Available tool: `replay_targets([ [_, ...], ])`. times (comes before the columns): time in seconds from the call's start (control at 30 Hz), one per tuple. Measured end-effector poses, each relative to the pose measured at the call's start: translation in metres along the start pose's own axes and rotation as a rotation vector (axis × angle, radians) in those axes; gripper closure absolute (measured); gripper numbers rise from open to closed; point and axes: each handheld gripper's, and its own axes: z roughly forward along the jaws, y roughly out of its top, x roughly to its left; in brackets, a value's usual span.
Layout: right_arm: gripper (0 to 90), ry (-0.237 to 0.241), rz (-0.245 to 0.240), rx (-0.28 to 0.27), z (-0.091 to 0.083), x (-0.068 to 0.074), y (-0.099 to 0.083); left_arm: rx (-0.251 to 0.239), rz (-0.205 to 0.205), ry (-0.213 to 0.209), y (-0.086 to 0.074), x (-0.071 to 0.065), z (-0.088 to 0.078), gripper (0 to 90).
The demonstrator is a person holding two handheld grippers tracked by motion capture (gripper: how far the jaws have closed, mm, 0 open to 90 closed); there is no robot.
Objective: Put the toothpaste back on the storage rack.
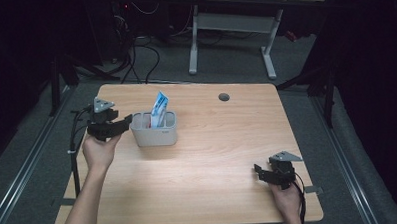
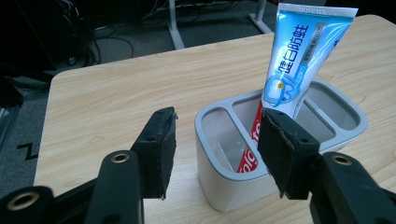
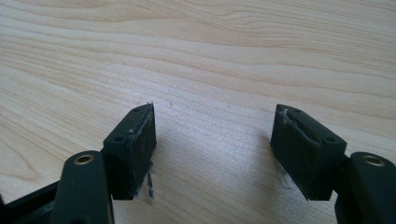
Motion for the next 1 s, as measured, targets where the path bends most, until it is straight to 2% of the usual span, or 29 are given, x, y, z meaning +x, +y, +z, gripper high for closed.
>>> replay_targets([
  [1.0, 31.2, 0.0, 0.003, 0.002, 0.0, 0.0, 0.0, -0.02, -0.038, 0.021, -0.02, 0.011, -0.02, 46.1],
])
